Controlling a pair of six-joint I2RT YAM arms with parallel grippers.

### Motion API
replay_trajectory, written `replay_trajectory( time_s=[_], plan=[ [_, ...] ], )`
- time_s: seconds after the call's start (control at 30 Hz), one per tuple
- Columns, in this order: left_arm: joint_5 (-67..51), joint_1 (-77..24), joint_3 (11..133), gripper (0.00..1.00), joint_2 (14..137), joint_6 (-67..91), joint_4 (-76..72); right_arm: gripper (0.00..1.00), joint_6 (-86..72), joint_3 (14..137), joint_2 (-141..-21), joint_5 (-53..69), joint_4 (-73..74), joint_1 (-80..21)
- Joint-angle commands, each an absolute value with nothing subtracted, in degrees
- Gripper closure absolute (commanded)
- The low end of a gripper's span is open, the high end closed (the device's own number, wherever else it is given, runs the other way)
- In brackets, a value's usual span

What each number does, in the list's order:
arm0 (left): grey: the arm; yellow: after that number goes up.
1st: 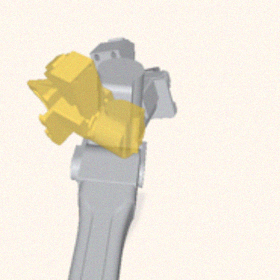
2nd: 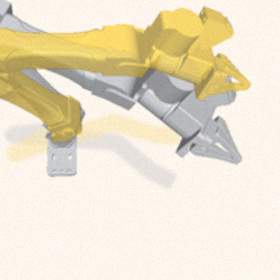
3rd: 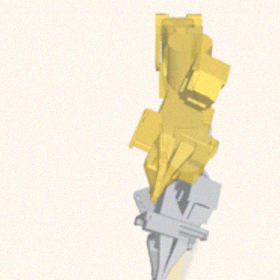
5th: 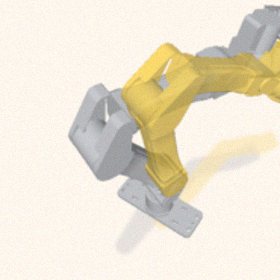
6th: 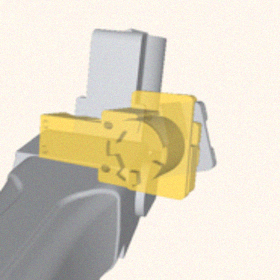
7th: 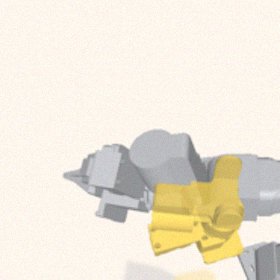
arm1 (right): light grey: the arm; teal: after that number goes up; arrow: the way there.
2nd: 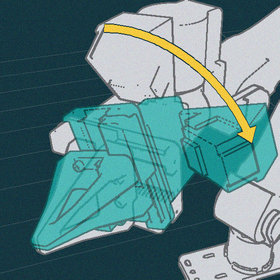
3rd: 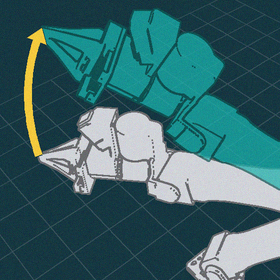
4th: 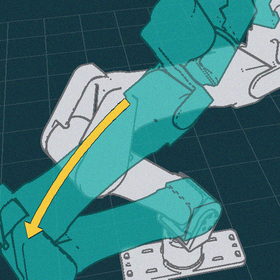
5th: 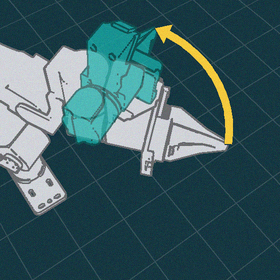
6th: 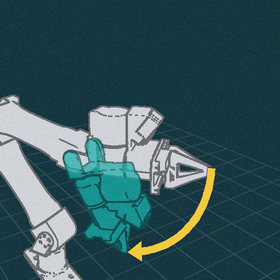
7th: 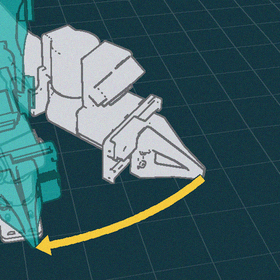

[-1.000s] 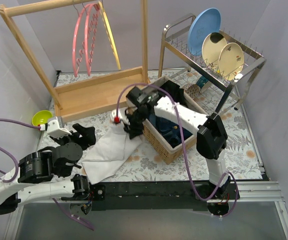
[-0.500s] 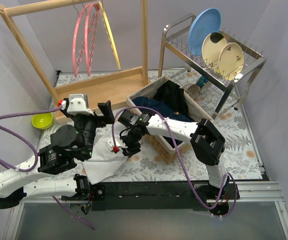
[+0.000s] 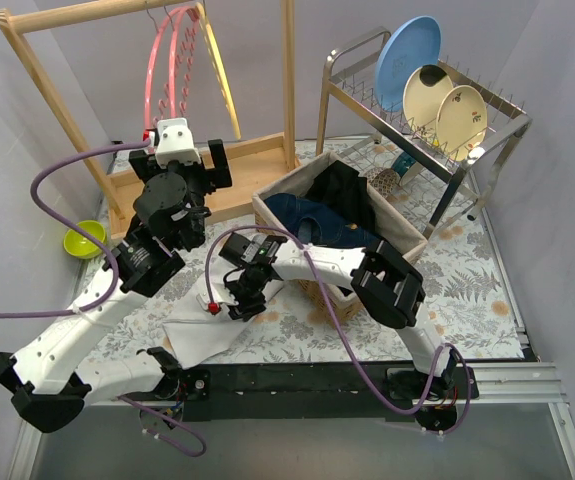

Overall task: Place the skirt on the hanger
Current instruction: Move the skirt to the center of the board

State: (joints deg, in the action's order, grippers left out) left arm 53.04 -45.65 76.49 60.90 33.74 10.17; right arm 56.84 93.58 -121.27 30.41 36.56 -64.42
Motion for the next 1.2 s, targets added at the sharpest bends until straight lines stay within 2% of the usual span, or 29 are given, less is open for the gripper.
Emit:
replay_trajectory(
  time_s=[0.0, 0.13, 0.17, 0.23, 0.27, 0.3, 0.43, 0.6, 0.7, 0.73, 0.77, 0.8, 0.83, 0.87, 0.9, 0.93, 1.03, 1.13, 1.17],
  plan=[
    [48.4, -43.6, 74.2, 0.05, 57.1, 40.1, 16.3, 0.52, 54.9, 95.8, -123.1, 29.3, 36.6, -65.4],
    [48.6, -43.5, 72.8, 0.05, 53.8, 41.7, 18.3, 0.60, 53.4, 97.0, -124.5, 28.1, 36.7, -65.7],
    [48.5, -43.5, 72.8, 0.05, 53.3, 42.3, 18.9, 0.68, 53.1, 97.9, -124.8, 27.4, 36.7, -65.8],
    [48.0, -43.6, 72.9, 0.05, 51.6, 43.9, 21.1, 0.79, 52.5, 99.5, -125.1, 27.2, 37.5, -65.9],
    [47.8, -43.6, 73.1, 0.05, 50.9, 44.4, 21.9, 0.92, 52.1, 100.5, -124.9, 27.2, 37.6, -65.8],
    [47.5, -43.5, 73.1, 0.05, 50.4, 45.0, 22.5, 0.97, 51.1, 103.1, -124.9, 27.0, 38.1, -65.8],
    [46.9, -43.6, 73.7, 0.05, 47.6, 46.8, 25.4, 0.99, 49.2, 112.2, -126.6, 25.3, 38.6, -65.8],
    [46.9, -43.6, 74.2, 0.05, 45.9, 48.1, 27.6, 0.99, 43.6, 127.2, -136.7, 18.3, 34.3, -67.1],
    [47.6, -43.5, 74.8, 0.05, 45.0, 48.7, 29.4, 0.99, 35.7, 130.0, -140.0, 3.7, 18.9, -68.4],
    [48.0, -43.5, 75.0, 0.05, 44.7, 48.8, 30.0, 0.99, 31.0, 128.1, -140.2, -2.3, 6.6, -68.6],
    [48.2, -43.6, 75.3, 0.05, 44.3, 49.4, 30.7, 0.95, 29.0, 127.7, -140.8, -10.8, 1.8, -68.6],
    [48.3, -43.5, 75.4, 0.05, 44.1, 49.6, 31.8, 0.84, 28.0, 128.1, -141.5, -14.3, -2.1, -68.7],
    [48.8, -43.6, 75.5, 0.05, 43.9, 49.9, 32.3, 0.69, 27.3, 129.1, -142.9, -17.8, -5.7, -68.7],
    [48.9, -43.6, 75.6, 0.05, 43.7, 50.6, 32.9, 0.42, 27.8, 129.1, -143.2, -22.4, -10.1, -69.1],
    [48.9, -43.5, 75.6, 0.05, 43.5, 51.0, 33.8, 0.35, 28.2, 128.9, -143.2, -22.3, -10.5, -69.1],
    [49.0, -43.5, 75.5, 0.05, 43.5, 51.3, 34.3, 0.30, 28.0, 128.8, -142.7, -22.1, -10.4, -69.0],
    [48.7, -43.6, 75.1, 0.05, 43.0, 52.9, 35.7, 0.27, 24.9, 128.0, -139.5, -19.6, -5.6, -68.0],
    [47.6, -43.5, 73.9, 0.05, 42.1, 54.2, 36.3, 0.25, 27.9, 125.3, -132.8, -8.7, 5.7, -67.0],
    [47.0, -43.6, 73.6, 0.05, 41.8, 54.6, 36.5, 0.25, 31.2, 123.2, -130.9, 1.7, 9.8, -66.6]
  ],
)
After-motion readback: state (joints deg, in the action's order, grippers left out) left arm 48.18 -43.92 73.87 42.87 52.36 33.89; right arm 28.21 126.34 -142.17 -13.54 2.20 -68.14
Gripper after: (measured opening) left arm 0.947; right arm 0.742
